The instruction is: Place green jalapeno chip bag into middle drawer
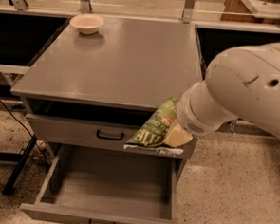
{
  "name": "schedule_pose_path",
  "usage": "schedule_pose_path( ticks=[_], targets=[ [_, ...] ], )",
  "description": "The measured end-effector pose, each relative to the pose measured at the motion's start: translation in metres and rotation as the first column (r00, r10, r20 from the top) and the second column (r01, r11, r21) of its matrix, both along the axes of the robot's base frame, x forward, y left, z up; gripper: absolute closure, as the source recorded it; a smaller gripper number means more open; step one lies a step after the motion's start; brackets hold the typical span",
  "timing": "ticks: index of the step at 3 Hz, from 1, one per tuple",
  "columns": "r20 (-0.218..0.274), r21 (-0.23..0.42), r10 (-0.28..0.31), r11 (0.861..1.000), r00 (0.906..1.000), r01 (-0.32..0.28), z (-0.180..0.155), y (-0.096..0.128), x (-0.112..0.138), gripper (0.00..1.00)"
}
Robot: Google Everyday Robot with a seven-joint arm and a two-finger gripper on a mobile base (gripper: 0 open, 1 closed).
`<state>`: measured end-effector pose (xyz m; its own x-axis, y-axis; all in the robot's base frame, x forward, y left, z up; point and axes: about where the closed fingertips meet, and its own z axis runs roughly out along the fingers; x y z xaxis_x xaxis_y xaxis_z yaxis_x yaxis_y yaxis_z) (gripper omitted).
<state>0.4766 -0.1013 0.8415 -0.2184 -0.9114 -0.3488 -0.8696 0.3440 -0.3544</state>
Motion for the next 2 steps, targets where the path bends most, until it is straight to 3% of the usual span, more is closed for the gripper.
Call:
schedule_pose_path(
  ticks=[1,2],
  targets=[
    [-0.065,0.019,-0.03,0.999,0.9974,0.032,-0.0382,-0.0022,-0.0164,1.0],
    [-0.062,0.019,-0.033,0.999,0.9975,0.035,-0.0395,-0.0022,-0.0161,1.0]
  ],
)
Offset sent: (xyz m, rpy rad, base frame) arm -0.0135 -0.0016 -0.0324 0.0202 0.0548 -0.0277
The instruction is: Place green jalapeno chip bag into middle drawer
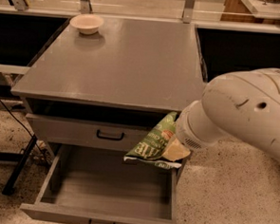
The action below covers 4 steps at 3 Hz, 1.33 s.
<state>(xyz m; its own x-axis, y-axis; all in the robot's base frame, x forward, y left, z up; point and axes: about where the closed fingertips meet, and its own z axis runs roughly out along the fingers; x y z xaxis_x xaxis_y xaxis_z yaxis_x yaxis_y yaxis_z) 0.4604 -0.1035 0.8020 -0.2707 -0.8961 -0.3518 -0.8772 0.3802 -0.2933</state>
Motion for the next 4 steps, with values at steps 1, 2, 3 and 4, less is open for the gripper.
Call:
schedule_pose_path(
  ticks=[1,2,3,4],
  targets=[
    [0.023,-0.004,-0.021,1.0,0.9995,0.021,-0.01,0.0,0.002,1.0],
    [0.027,0.015,-0.045,0.999,0.9986,0.044,-0.048,-0.009,-0.011,1.0],
    [0.027,0.015,-0.045,0.999,0.9986,0.044,-0.048,-0.009,-0.011,1.0],
    [-0.002,0.039,-0.048,0.998,0.9989,0.048,-0.074,-0.002,-0.016,1.0]
  ],
)
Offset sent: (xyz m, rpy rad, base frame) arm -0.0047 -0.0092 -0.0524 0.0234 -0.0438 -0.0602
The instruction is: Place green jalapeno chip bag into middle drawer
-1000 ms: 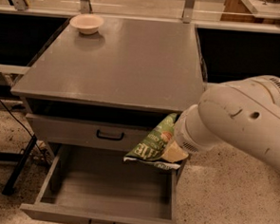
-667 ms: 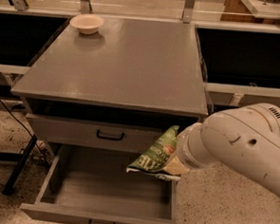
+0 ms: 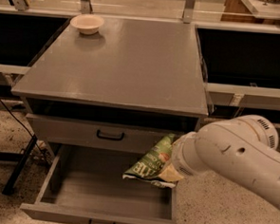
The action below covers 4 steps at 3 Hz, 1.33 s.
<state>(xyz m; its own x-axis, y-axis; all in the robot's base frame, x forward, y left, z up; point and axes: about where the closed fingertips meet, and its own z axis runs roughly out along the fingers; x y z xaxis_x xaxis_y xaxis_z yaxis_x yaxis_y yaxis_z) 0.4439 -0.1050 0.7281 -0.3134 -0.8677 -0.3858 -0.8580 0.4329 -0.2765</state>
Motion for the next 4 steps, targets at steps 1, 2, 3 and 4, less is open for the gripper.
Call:
schedule_pose_path(
  ticks=[1,2,3,4],
  targets=[
    [-0.072,0.03,0.009,1.0,0.9974,-0.006,-0.053,0.014,-0.007,1.0],
    [-0.121,0.036,0.023,0.999,0.9924,-0.019,-0.082,0.022,-0.009,1.0],
    [-0.124,0.042,0.021,0.999,0.9921,-0.016,-0.086,0.024,-0.007,1.0],
    [-0.128,0.058,0.014,0.998,0.9917,-0.007,-0.096,0.028,-0.002,1.0]
  ],
)
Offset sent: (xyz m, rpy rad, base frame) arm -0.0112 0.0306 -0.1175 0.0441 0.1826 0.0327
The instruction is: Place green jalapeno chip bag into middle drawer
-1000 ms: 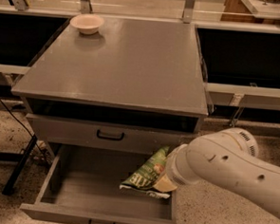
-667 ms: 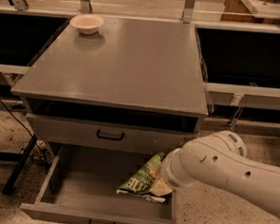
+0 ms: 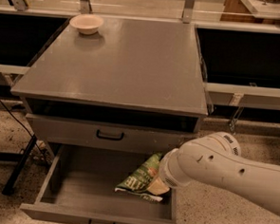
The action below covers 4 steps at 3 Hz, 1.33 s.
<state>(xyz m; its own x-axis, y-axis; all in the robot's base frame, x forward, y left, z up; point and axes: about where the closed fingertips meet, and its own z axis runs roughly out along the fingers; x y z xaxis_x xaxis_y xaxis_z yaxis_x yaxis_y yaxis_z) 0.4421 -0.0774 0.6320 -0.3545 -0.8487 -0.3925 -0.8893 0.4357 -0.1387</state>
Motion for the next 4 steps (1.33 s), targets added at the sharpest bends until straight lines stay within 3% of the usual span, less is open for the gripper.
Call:
schedule_pose_path(
  ticks=[1,2,3,4],
  targets=[
    [-0.038,0.038,-0.047,0.998,0.9982,0.048,-0.037,0.009,0.029,1.0],
    [-0.041,0.039,-0.048,0.998,0.998,0.049,-0.039,0.01,0.029,1.0],
    [-0.061,0.03,-0.068,0.997,0.9958,0.07,-0.075,0.024,0.032,1.0],
    [-0.061,0.03,-0.068,0.997,0.9958,0.07,-0.075,0.024,0.032,1.0]
  ],
)
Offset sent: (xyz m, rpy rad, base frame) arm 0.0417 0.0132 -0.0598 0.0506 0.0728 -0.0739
